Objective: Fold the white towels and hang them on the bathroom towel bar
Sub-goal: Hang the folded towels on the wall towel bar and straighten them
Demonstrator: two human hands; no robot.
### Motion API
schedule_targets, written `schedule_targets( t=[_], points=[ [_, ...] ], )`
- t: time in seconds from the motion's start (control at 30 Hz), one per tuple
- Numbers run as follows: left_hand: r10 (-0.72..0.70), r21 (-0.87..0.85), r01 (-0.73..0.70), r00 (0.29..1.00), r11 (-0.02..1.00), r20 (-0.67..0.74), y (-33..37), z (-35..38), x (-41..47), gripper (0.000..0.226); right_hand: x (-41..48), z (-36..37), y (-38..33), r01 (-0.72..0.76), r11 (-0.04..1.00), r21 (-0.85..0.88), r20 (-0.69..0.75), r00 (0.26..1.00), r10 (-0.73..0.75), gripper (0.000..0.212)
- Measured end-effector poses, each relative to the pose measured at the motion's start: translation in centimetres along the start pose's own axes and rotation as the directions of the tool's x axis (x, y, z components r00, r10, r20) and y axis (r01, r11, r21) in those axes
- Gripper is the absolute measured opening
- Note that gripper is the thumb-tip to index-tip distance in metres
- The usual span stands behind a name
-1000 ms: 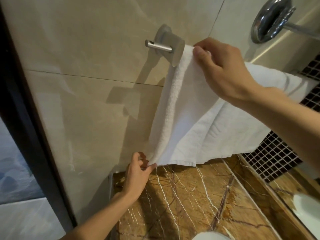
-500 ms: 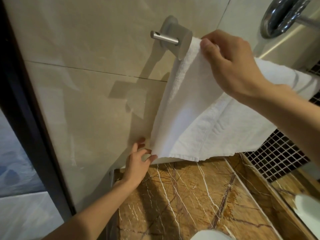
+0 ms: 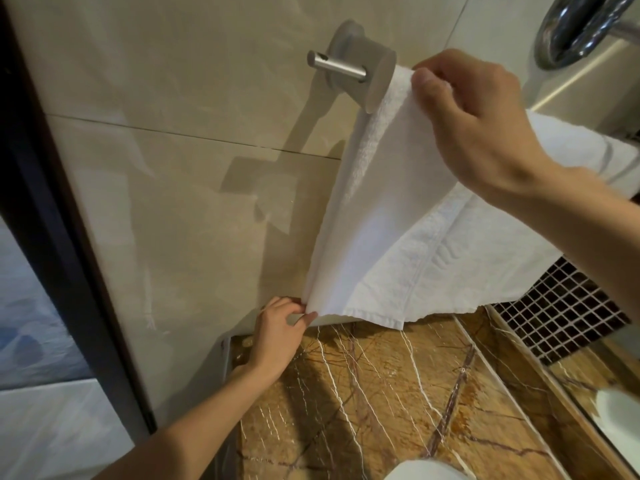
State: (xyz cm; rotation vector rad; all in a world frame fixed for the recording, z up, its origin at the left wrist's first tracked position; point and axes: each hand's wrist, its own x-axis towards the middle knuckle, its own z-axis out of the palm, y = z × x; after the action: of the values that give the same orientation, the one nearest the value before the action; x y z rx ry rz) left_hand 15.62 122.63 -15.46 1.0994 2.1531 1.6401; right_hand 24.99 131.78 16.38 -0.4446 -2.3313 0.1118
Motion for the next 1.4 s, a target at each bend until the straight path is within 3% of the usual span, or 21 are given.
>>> schedule_targets(
  t=[0.13, 0.3, 0.47, 0.63, 0.83, 1.1, 1.4],
  points=[
    [0.000, 0.007, 0.000, 1.000, 1.000, -0.007, 0.3, -0.3, -0.3, 0.008, 0.4, -0.2, -0.2, 0.042, 0.999, -0.033, 0.020, 0.999, -0.041, 0.024],
    [-0.042, -0.011, 0.041, 0.999, 0.999, -0.017, 0.2, -0.4, -0.6, 0.014, 1.2, -0.6, 0.3, 0.090, 0.992, -0.093, 0.085, 0.993, -0.082, 0.040],
    [-0.137, -0.142, 0.137, 0.991, 0.980, 0.006, 0.3, 0.0, -0.5, 0.025, 1.5, -0.4, -0.2, 0.065, 0.991, -0.113, 0.082, 0.995, -0.056, 0.039],
    [-0.109, -0.064, 0.115, 0.991, 0.991, 0.080, 0.1, 0.3, 0.1, 0.020, 1.6, -0.6, -0.2, 0.067, 0.986, -0.149, 0.074, 0.996, -0.057, 0.046],
    [-0.173, -0.096, 0.180, 0.982, 0.979, 0.079, 0.1, 0.2, 0.3, 0.012, 1.3, -0.7, 0.9, 0.051, 0.976, -0.212, 0.127, 0.992, -0.025, 0.049],
    [-0.138, -0.086, 0.144, 0.988, 0.986, 0.071, -0.4, -0.2, 0.3, 0.007, 1.3, -0.4, 1.5, 0.065, 0.975, -0.212, 0.122, 0.992, -0.039, 0.046],
    [-0.178, -0.086, 0.191, 0.975, 0.978, 0.132, 1.2, -0.9, -0.1, 0.027, 1.0, -2.1, 2.2, 0.050, 0.983, -0.174, 0.163, 0.986, -0.021, 0.040]
  ],
)
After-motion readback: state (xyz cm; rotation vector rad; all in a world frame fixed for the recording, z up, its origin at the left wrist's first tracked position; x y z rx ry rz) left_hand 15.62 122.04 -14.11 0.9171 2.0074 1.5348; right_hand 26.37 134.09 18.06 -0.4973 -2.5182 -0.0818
